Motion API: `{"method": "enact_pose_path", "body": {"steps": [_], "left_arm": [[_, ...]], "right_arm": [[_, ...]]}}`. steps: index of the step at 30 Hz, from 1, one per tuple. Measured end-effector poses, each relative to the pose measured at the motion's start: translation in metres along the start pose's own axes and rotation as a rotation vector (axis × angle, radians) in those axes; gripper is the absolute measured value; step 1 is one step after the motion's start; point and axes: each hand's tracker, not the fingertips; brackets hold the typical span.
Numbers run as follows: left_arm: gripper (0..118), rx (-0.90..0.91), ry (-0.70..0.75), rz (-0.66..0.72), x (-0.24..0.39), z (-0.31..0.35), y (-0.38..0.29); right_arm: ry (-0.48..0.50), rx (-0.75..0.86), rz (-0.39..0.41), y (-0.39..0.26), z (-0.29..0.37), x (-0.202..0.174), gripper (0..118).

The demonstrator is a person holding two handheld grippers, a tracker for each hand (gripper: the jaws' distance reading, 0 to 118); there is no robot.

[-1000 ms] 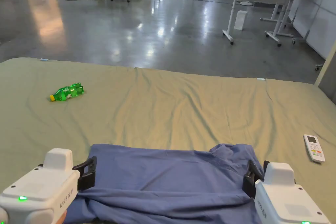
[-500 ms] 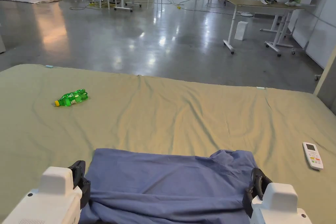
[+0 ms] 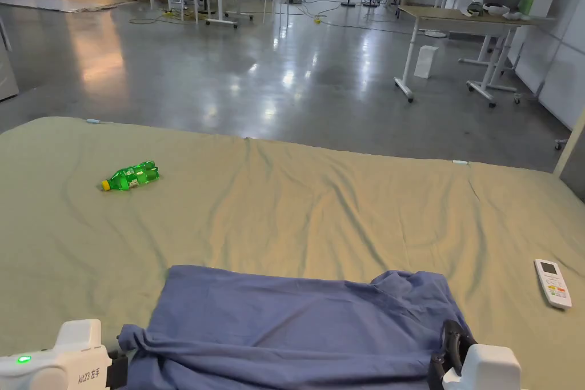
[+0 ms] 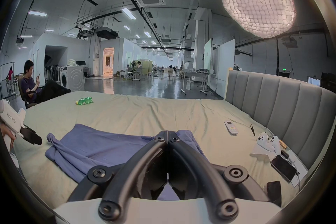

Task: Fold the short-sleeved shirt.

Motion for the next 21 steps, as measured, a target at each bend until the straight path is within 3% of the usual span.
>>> {"method": "enact_pose_path", "body": {"steps": [2,3,4,5,10,13,14,16,19,21], "left_arm": [[38,-0.060,-0.024,0.055,0.003,-0.009,0.007],[60,-0.085,-0.021,0.079,0.003,-0.017,0.010],[74,-0.102,-0.009,0.076,0.004,-0.023,0.012],[81,-0.118,-0.001,0.064,0.009,-0.024,0.012],[80,-0.239,0.086,-0.042,0.016,-0.054,0.012],[70,-0.237,0.136,-0.138,0.026,-0.055,0.006],[60,-0.234,0.128,-0.126,0.030,-0.053,0.006],[23,-0.230,0.122,-0.173,0.039,-0.052,0.006],[11,-0.225,0.121,-0.205,0.037,-0.051,0.002],[9,-0.216,0.105,-0.196,0.029,-0.047,-0.001]], "right_arm": [[0.000,-0.021,-0.008,-0.004,-0.003,0.002,0],[-0.002,-0.037,-0.018,-0.006,-0.003,0.004,0],[-0.007,-0.045,-0.015,-0.007,-0.004,0.005,0],[-0.013,-0.052,-0.014,-0.009,-0.005,0.006,0],[-0.034,-0.096,-0.021,-0.019,-0.007,0.014,0],[-0.049,-0.123,-0.021,-0.023,-0.008,0.018,0],[-0.053,-0.132,-0.023,-0.024,-0.008,0.019,0],[-0.060,-0.148,-0.032,-0.027,-0.009,0.022,0],[-0.064,-0.176,-0.043,-0.033,-0.013,0.027,0],[-0.065,-0.194,-0.039,-0.037,-0.015,0.032,0]]}}
